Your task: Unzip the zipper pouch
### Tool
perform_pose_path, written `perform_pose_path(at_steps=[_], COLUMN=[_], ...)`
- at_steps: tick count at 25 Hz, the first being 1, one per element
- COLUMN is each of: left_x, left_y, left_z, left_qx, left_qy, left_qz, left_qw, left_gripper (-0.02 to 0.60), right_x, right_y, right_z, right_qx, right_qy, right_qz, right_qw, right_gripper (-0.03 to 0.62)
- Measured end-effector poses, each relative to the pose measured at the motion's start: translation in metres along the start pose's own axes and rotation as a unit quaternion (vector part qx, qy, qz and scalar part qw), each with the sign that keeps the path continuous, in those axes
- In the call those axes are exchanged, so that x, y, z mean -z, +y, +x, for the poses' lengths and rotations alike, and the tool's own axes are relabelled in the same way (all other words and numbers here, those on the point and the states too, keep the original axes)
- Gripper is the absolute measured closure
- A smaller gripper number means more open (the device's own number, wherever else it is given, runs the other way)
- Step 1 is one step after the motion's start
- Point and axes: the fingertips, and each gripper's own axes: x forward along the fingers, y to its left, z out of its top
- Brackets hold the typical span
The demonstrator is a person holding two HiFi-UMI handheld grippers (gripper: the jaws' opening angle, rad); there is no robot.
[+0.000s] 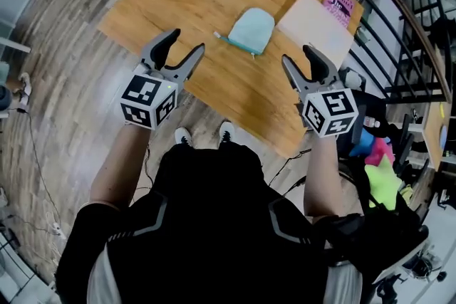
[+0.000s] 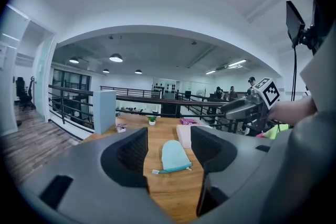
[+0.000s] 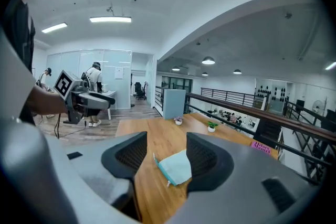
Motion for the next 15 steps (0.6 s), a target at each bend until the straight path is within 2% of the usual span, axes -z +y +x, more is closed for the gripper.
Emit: perform_pose_path(at_steps=[3,7,11,15], left_x=[0.010,0.028,0.056,0.083], left_y=[-0.003,-0.009,-0.010,-0.018], left_z=[0.010,0.024,0.031,0.035], left_qx=[-0.013,-0.022,-0.045,-0.054], left_qy=[0.017,0.034,0.059,0.082], left_qz=[-0.002,-0.029,-0.035,-0.061], left_qw=[0.9998,0.9988,0.9967,0.9933], left_gripper=[0.318,0.317,0.318,0.318], right_x=[0.020,0.052,0.084,0.120], right_y=[-0.016,-0.035,-0.040,-0.045], right_z=[0.021,0.050,0.079,0.102], right_qx=[-0.024,-0.061,-0.094,-0.116], right_qy=[0.018,0.047,0.071,0.098], right_qz=[-0.013,-0.017,-0.039,-0.065], right_qw=[0.999,0.997,0.992,0.986], right_gripper=[0.353,0.367,0.370,0.372])
